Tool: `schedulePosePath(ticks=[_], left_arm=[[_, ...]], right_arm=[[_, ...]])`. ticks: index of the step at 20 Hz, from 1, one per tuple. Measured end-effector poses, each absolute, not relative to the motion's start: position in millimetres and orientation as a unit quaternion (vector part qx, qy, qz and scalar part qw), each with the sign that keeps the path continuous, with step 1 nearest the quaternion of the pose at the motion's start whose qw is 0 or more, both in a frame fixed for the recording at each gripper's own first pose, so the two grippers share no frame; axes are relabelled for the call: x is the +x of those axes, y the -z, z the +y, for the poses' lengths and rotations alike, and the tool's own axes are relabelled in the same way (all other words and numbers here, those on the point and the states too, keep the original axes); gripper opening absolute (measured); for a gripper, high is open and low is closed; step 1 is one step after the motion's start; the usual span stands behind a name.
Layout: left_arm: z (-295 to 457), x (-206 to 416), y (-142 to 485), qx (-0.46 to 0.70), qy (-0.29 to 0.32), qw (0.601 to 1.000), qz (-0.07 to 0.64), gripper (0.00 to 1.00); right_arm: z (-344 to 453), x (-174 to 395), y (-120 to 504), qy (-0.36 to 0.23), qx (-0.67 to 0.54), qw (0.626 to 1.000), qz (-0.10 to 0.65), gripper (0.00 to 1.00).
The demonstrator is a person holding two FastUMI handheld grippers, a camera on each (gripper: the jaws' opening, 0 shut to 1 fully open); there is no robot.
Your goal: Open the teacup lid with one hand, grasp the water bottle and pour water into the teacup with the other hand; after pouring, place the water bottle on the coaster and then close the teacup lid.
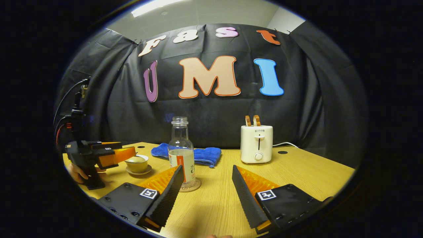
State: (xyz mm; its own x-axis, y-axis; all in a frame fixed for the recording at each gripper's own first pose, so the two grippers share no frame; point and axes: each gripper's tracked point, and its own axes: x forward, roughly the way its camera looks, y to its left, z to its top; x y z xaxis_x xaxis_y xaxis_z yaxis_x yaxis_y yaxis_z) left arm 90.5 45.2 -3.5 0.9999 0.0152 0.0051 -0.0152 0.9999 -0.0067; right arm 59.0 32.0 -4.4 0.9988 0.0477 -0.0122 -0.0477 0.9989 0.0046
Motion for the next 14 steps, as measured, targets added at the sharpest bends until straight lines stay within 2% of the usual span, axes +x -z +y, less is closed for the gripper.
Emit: schedulePosePath(ticks=[14], left_arm=[[-30,-26,0,0.0,-0.02,1.0,-0.004,0.96]], right_arm=[[57,-28,2,-0.022,0.002,1.0,0.007,0.93]])
